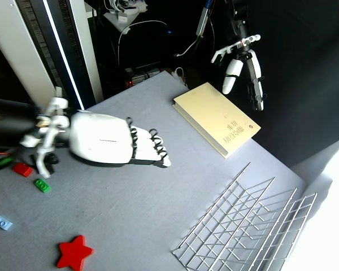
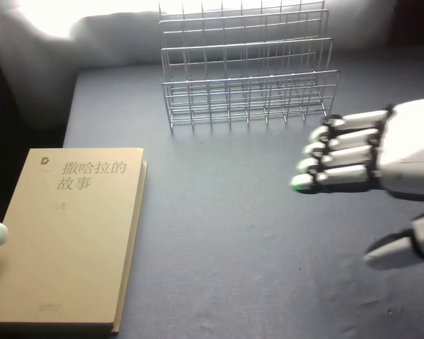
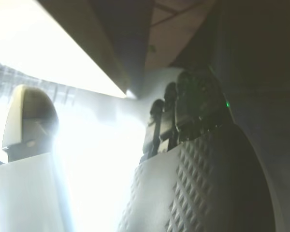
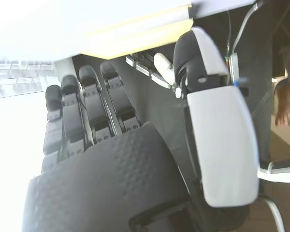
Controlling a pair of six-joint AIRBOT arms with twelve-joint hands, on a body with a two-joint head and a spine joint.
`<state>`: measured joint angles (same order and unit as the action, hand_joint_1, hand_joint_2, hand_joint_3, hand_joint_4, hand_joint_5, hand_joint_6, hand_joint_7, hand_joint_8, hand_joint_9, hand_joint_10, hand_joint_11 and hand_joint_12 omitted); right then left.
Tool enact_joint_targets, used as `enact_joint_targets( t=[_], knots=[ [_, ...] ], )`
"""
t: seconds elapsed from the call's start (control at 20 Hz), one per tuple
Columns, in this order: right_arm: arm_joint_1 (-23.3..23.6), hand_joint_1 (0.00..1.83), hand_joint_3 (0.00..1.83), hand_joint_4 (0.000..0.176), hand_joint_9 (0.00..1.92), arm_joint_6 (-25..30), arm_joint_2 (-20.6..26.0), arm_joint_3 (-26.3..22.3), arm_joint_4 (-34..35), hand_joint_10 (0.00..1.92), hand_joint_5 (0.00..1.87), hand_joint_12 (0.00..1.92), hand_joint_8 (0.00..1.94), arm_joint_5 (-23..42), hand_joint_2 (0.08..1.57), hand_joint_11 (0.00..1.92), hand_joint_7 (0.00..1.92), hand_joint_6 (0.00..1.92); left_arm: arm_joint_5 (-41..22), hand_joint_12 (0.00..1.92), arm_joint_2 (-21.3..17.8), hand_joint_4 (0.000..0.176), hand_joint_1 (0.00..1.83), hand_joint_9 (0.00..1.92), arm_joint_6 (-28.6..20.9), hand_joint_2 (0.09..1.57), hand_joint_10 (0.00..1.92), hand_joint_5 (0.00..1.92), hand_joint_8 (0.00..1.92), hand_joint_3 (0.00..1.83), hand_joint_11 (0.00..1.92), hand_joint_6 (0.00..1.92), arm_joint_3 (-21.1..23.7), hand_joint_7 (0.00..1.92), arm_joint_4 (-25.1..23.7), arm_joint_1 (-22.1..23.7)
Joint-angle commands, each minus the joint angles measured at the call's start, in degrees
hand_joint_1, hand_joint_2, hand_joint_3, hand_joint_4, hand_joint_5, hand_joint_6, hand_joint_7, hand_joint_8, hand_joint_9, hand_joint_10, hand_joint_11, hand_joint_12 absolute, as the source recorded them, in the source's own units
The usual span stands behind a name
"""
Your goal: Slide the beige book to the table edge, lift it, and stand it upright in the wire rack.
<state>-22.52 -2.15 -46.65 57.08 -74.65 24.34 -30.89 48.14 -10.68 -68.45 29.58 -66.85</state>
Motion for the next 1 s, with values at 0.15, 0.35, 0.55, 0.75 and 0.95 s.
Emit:
enact_joint_targets(
  t=[0.15, 0.35, 0.55, 0.75, 0.95],
  knots=[
    [0.2, 0.10, 0.00, 0.000, 0.17, 0.1, 5.7, -1.8, 2.4, 0.00, 0.16, 0.32, 0.00, 10.2, 1.17, 0.00, 0.21, 0.00, -4.0, 0.00, 0.6, 0.074, 1.01, 0.03, -1.0, 0.95, 0.00, 0.04, 0.00, 0.00, 0.00, 0.00, -1.5, 0.00, 0.8, -0.1],
    [-0.6, 0.14, 0.00, 0.000, 0.15, -3.2, 4.1, -1.8, 2.4, 0.00, 0.20, 0.21, 0.00, 8.9, 1.17, 0.00, 0.19, 0.00, -2.1, 0.00, 1.9, 0.065, 0.91, 0.02, -2.1, 0.96, 0.00, 0.02, 0.00, 0.00, 0.00, 0.00, -3.6, 0.00, 0.8, 1.5],
    [-0.9, 0.14, 0.00, 0.000, 0.15, -3.4, 3.6, -1.8, 2.4, 0.00, 0.20, 0.34, 0.00, 9.0, 1.17, 0.00, 0.17, 0.01, 0.2, 0.00, 2.8, 0.064, 0.88, 0.03, -2.7, 0.96, 0.00, 0.05, 0.01, 0.00, 0.00, 0.01, -5.4, 0.02, 0.8, 3.2],
    [-1.0, 0.23, 0.00, 0.000, 0.18, -4.2, 3.5, -1.8, 2.4, 0.00, 0.22, 0.47, 0.00, 9.5, 1.16, 0.00, 0.21, 0.00, 1.9, 0.00, 4.0, 0.053, 0.88, 0.03, -3.3, 0.95, 0.01, 0.06, 0.01, 0.00, 0.00, 0.01, -6.7, 0.04, 0.7, 4.5],
    [-1.2, 0.15, 0.00, 0.000, 0.21, -5.0, 3.3, -1.8, 2.4, 0.01, 0.22, 0.55, 0.00, 9.7, 1.16, 0.00, 0.23, 0.00, 5.3, 0.01, 5.6, 0.048, 0.88, 0.08, -5.3, 0.93, 0.02, 0.07, 0.02, 0.00, 0.02, 0.01, -8.5, 0.07, -3.8, 7.8]
  ],
)
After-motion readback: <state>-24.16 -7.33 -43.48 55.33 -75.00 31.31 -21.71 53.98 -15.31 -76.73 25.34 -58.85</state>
